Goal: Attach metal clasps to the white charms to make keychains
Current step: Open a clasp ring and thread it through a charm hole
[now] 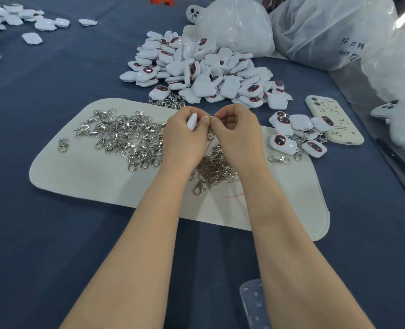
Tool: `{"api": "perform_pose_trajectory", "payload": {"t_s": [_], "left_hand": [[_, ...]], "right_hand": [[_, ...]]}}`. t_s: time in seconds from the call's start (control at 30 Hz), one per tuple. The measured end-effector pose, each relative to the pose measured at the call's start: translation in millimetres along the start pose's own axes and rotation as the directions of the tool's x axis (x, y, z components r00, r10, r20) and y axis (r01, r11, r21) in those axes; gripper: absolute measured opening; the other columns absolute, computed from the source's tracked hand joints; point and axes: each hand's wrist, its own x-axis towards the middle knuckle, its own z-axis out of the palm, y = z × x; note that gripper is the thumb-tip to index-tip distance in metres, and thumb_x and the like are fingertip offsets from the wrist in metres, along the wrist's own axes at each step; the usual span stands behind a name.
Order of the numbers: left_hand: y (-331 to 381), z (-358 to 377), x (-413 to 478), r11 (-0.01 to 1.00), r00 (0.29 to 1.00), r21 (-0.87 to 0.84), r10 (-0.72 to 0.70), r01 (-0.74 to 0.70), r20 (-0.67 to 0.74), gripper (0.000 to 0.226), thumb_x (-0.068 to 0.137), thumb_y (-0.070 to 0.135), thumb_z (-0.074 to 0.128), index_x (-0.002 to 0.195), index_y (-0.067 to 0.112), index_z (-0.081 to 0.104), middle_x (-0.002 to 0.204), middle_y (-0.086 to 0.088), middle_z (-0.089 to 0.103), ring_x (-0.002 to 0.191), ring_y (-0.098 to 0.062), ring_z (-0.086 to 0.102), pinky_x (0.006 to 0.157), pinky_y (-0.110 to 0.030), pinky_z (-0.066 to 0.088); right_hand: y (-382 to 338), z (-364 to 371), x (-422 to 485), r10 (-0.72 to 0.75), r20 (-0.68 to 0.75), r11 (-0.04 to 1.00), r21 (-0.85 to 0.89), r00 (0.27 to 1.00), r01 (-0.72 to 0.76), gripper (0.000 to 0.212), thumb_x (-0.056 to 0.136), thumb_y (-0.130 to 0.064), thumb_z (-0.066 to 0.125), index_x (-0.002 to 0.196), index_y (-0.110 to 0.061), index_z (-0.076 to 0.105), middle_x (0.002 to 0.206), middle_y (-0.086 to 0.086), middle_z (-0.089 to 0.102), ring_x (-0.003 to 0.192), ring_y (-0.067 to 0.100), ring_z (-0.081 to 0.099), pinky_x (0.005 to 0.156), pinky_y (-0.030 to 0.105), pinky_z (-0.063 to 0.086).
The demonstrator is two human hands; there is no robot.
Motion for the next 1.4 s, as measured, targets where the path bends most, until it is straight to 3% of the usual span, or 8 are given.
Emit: {"api": "perform_pose_trajectory", "payload": {"t_s": [0.3,0.63,0.8,1.0,1.17,1.23,1.3,1.4], "left_hand": [[-1,0,0,1.000,1.000,0.017,0.003,-0.003,-0.001,0.019,0.089,0.014,0.060,0.075,0.026,0.056,0.070,0.013,0.058,0.062,-0.002,0.051,0.063,-0.021,0.041],[0,0,-1,0.999,1.000,0.051,0.001,-0.001,-0.001,0.009,0.089,0.014,0.060,0.081,0.018,0.061,0.071,0.012,0.059,0.057,0.004,0.052,0.057,-0.012,0.042],[1,-1,0,0.999,0.999,0.025,-0.034,0.033,0.019,0.008,0.089,0.013,0.060,0.082,0.017,0.063,0.074,0.009,0.061,0.064,-0.004,0.053,0.065,-0.022,0.045],[2,-4,1,0.995,0.998,-0.071,-0.067,0.068,0.017,0.013,0.087,0.012,0.062,0.077,0.019,0.065,0.069,0.010,0.062,0.054,0.005,0.052,0.056,-0.011,0.043],[4,-8,2,0.978,0.993,-0.176,-0.101,0.110,0.059,0.013,0.086,0.011,0.066,0.076,0.020,0.067,0.046,0.016,0.055,0.043,0.005,0.047,0.051,-0.012,0.038],[3,-9,1,0.975,0.989,-0.180,-0.114,0.129,0.089,0.012,0.085,0.013,0.066,0.077,0.021,0.068,0.044,0.016,0.054,0.042,0.002,0.047,0.049,-0.014,0.038],[4,-10,2,0.973,0.986,-0.183,-0.121,0.140,0.112,0.013,0.086,0.012,0.065,0.078,0.022,0.066,0.047,0.013,0.056,0.042,-0.002,0.049,0.049,-0.016,0.041],[5,-11,2,0.954,0.977,-0.226,-0.171,0.196,0.125,0.020,0.086,0.010,0.062,0.089,0.023,0.047,0.069,0.004,0.060,0.046,-0.002,0.058,0.050,-0.018,0.049]], "right_hand": [[0,1,0,0.005,-0.001,1.000,-0.002,1.000,-0.005,0.003,0.085,-0.011,0.063,0.087,-0.011,0.061,0.075,-0.008,0.059,0.068,0.003,0.053,0.066,0.014,0.045],[4,-1,2,-0.008,0.048,1.000,-0.007,0.999,0.009,0.003,0.086,-0.011,0.062,0.087,-0.012,0.060,0.073,-0.010,0.056,0.063,0.000,0.050,0.061,0.009,0.041],[6,-4,0,-0.067,0.141,0.998,0.023,0.988,0.065,0.012,0.085,-0.005,0.059,0.086,-0.014,0.052,0.072,-0.012,0.052,0.058,-0.005,0.046,0.060,0.009,0.039],[5,-2,-2,-0.158,0.108,0.987,-0.004,0.981,0.160,0.021,0.085,-0.004,0.058,0.079,-0.022,0.049,0.072,-0.013,0.052,0.063,-0.002,0.047,0.062,0.009,0.038],[4,-4,-3,-0.181,0.062,0.983,0.012,0.981,0.181,0.025,0.085,-0.005,0.059,0.075,-0.025,0.048,0.067,-0.013,0.054,0.061,-0.002,0.049,0.060,0.009,0.040],[4,-6,-2,-0.154,0.047,0.988,0.022,0.987,0.153,0.023,0.085,-0.007,0.060,0.076,-0.024,0.049,0.068,-0.014,0.054,0.062,0.000,0.051,0.061,0.012,0.042],[5,-8,0,-0.120,0.029,0.992,0.045,0.992,0.119,0.022,0.085,-0.005,0.059,0.075,-0.022,0.049,0.070,-0.009,0.057,0.067,0.013,0.058,0.066,0.024,0.049],[7,-11,1,-0.073,0.010,0.996,0.052,0.997,0.072,0.019,0.084,-0.002,0.056,0.076,-0.019,0.050,0.076,0.004,0.060,0.078,0.032,0.062,0.075,0.040,0.053]]}}
